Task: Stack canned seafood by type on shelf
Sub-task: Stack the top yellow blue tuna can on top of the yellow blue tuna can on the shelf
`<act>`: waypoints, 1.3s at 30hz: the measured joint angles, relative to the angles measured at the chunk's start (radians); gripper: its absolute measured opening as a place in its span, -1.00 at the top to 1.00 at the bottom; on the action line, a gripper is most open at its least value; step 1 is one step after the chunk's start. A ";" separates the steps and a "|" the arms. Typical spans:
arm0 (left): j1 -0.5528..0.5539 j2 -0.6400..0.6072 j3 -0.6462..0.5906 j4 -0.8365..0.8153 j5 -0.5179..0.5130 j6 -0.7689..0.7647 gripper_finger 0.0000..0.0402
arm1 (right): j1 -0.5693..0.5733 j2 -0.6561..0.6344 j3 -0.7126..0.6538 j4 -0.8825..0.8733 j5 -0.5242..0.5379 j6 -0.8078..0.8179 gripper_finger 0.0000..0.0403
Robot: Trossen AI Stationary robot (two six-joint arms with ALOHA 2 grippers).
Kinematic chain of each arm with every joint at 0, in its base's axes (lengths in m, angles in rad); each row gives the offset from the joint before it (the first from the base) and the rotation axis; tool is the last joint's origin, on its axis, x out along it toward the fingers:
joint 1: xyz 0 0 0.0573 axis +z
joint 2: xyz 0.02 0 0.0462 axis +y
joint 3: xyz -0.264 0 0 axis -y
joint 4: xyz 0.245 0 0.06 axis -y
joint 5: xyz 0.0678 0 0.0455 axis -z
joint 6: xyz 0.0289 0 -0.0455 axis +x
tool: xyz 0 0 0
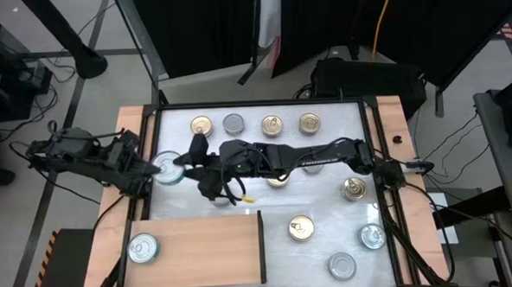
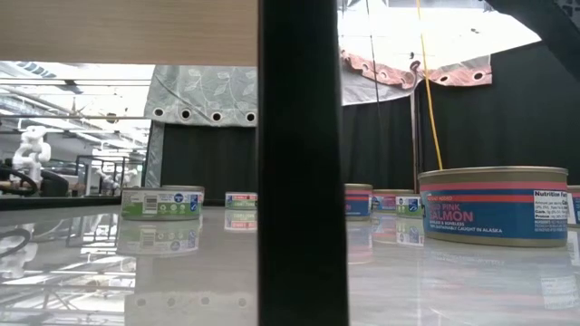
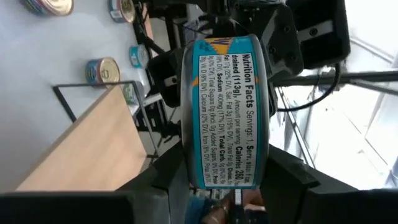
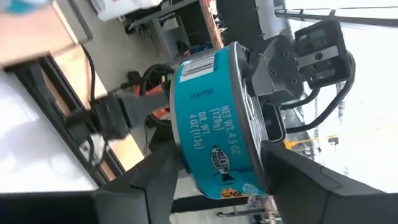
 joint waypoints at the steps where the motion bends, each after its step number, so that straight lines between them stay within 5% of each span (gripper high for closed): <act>1: 0.000 -0.009 0.000 0.000 0.005 0.000 0.24 | 0.003 -0.001 0.000 0.000 0.000 0.026 -0.11; 7: 0.000 -0.086 -0.001 -0.017 0.043 0.042 0.24 | 0.027 -0.015 0.000 0.000 0.032 0.165 -0.22; 16: 0.000 -0.219 0.003 -0.073 0.079 0.053 0.24 | 0.060 -0.051 -0.003 -0.263 0.393 0.353 -0.26; 27: -0.001 -0.242 0.001 -0.117 0.304 0.025 0.24 | -0.063 -0.248 -0.002 -0.733 0.398 0.790 -0.26; 39: 0.000 -0.242 -0.030 -0.272 0.526 0.034 0.24 | -0.207 -0.378 -0.001 -0.847 0.265 1.009 -0.26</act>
